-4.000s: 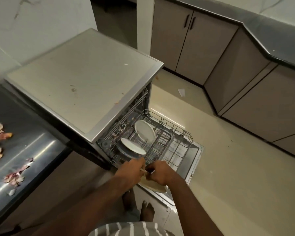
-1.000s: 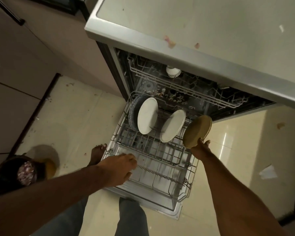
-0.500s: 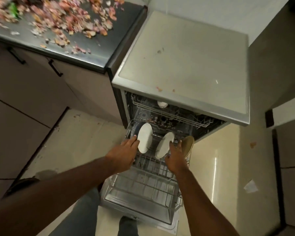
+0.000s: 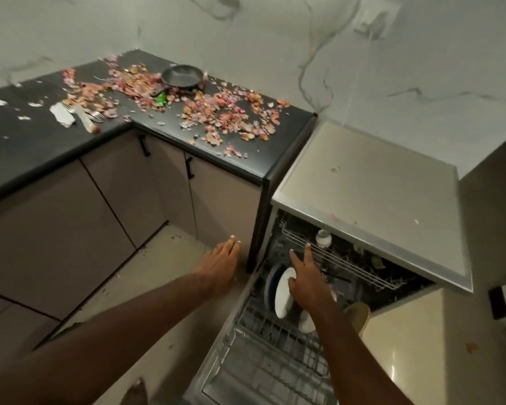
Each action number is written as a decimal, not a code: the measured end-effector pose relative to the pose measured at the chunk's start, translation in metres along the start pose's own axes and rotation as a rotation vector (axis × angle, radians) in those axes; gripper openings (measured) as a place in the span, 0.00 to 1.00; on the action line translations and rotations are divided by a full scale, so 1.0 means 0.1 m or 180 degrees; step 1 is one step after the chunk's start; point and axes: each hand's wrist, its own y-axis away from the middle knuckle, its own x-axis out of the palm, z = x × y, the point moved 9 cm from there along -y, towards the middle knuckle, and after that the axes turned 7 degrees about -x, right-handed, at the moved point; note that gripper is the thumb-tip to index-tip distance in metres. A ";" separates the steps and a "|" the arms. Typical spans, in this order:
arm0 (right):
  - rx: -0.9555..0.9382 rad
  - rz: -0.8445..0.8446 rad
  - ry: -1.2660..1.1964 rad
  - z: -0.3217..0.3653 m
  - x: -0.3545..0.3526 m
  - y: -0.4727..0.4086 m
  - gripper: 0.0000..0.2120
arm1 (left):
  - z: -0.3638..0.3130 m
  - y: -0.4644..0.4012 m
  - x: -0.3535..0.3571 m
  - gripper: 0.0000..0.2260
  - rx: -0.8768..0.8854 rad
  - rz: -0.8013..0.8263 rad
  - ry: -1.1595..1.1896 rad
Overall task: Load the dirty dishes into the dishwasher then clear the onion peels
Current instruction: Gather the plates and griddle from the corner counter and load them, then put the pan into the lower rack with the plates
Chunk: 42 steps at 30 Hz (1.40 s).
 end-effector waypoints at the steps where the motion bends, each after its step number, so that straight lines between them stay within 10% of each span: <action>1: -0.0043 0.0026 0.0044 0.16 0.03 -0.05 0.37 | 0.18 0.04 -0.02 0.41 -0.0020 -0.0020 0.0013; 18: -0.0908 -0.0041 0.0435 3.79 0.52 -1.14 0.38 | 3.42 0.71 -1.22 0.40 -0.0552 -0.0651 0.0316; 42: -0.1163 -0.0631 0.0047 4.26 -0.71 -3.91 0.36 | 4.24 -1.61 -2.24 0.41 -0.0920 -0.0872 0.0493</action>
